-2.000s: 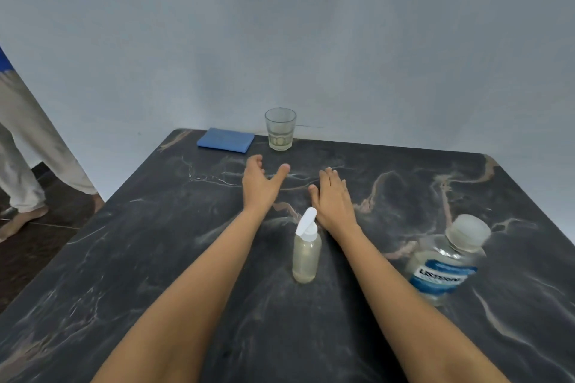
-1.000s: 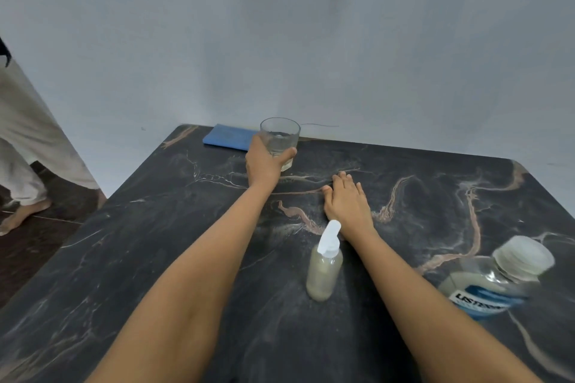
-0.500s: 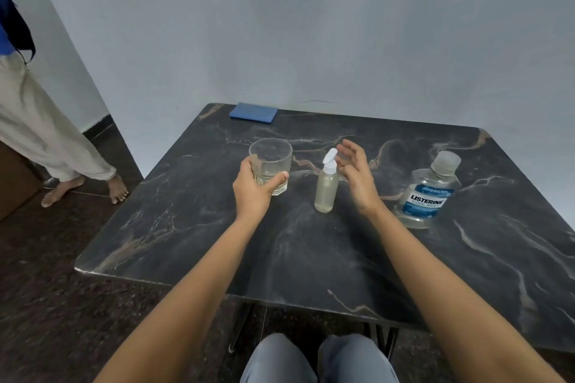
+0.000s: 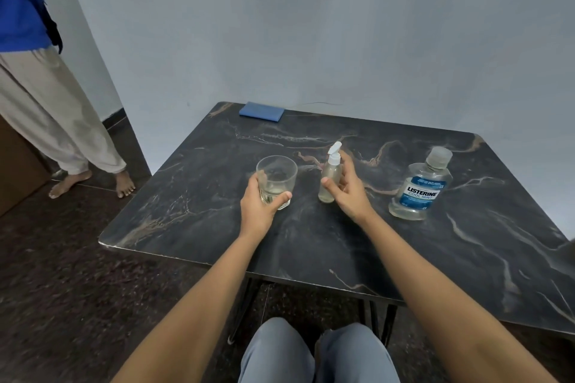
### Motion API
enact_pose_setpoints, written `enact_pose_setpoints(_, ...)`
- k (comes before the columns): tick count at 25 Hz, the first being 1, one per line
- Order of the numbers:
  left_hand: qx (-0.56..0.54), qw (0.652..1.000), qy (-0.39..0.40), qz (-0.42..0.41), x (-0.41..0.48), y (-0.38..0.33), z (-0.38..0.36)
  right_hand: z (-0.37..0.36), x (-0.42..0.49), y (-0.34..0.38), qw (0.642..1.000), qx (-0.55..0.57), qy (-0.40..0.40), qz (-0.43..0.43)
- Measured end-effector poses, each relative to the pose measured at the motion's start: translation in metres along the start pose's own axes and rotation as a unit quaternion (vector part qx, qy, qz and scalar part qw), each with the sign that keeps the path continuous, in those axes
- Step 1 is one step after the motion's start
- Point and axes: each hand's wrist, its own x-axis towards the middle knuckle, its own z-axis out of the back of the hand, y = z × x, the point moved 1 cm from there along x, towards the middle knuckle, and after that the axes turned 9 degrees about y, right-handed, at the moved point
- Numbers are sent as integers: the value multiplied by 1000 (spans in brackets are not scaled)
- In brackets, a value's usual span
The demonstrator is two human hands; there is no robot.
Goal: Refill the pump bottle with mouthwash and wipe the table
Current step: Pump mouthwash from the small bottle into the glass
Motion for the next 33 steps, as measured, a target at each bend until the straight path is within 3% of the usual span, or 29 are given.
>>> enact_pose_setpoints(7,25,999,22,-41,-1,-4,-2,-8,7,8,987,-49,-118,93)
enact_pose_setpoints(17,24,997,57,-38,2,3,-7,3,7,32,969,-164,107,150)
enact_pose_setpoints(33,37,997,56,-32,2,3,-8,-7,16,35,962,-239,60,118)
